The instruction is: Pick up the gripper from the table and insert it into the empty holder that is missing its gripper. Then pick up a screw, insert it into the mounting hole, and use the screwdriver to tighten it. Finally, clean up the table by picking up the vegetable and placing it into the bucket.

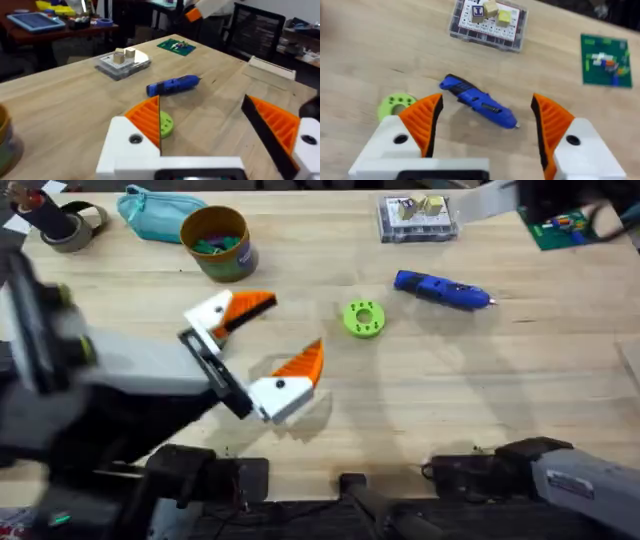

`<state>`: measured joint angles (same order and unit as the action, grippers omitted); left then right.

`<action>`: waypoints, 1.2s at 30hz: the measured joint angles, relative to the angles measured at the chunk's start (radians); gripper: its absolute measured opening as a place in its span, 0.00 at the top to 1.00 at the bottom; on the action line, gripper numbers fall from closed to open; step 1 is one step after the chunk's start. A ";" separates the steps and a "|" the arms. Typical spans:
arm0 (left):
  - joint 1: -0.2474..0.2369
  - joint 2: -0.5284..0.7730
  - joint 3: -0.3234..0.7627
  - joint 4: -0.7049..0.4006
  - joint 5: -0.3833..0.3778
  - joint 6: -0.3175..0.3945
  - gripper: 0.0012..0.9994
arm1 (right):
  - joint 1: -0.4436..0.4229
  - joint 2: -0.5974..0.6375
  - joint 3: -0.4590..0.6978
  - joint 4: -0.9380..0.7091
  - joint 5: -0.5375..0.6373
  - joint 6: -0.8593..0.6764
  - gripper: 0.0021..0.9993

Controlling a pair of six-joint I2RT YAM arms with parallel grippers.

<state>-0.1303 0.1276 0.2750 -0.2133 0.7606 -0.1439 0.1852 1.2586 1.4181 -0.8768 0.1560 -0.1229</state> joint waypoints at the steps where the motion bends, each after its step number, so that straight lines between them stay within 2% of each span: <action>1: 0.000 0.035 0.054 -0.061 -0.018 0.014 0.01 | 0.000 -0.030 0.000 -0.023 0.000 0.060 0.00; 5: 0.000 0.218 0.280 -0.334 -0.120 0.094 0.01 | 0.000 -0.133 0.000 -0.120 -0.003 0.211 0.00; 10: 0.000 0.475 0.558 -0.659 -0.287 0.208 0.01 | 0.000 -0.221 0.001 -0.244 -0.004 0.286 0.00; 14: 0.001 0.641 0.705 -0.818 -0.463 0.277 0.01 | 0.000 -0.284 -0.018 -0.302 -0.007 0.308 0.00; 18: 0.030 0.748 0.734 -0.842 -0.586 0.305 0.01 | 0.000 -0.354 -0.106 -0.313 -0.008 0.312 0.00; 22: 0.081 0.879 0.735 -0.841 -0.645 0.317 0.01 | 0.000 -0.395 -0.188 -0.327 -0.008 0.311 0.00; 26: 0.134 1.030 0.736 -0.829 -0.656 0.321 0.01 | 0.000 -0.412 -0.223 -0.345 -0.008 0.311 0.00; 29: 0.154 1.128 0.736 -0.827 -0.660 0.321 0.01 | 0.000 -0.412 -0.224 -0.353 -0.008 0.311 0.00; 36: 0.155 1.139 0.736 -0.826 -0.661 0.321 0.01 | 0.000 -0.412 -0.224 -0.353 -0.008 0.311 0.00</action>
<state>0.0246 1.2667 1.0107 -1.0397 0.1001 0.1776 0.1852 0.8463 1.1938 -1.2301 0.1478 0.1879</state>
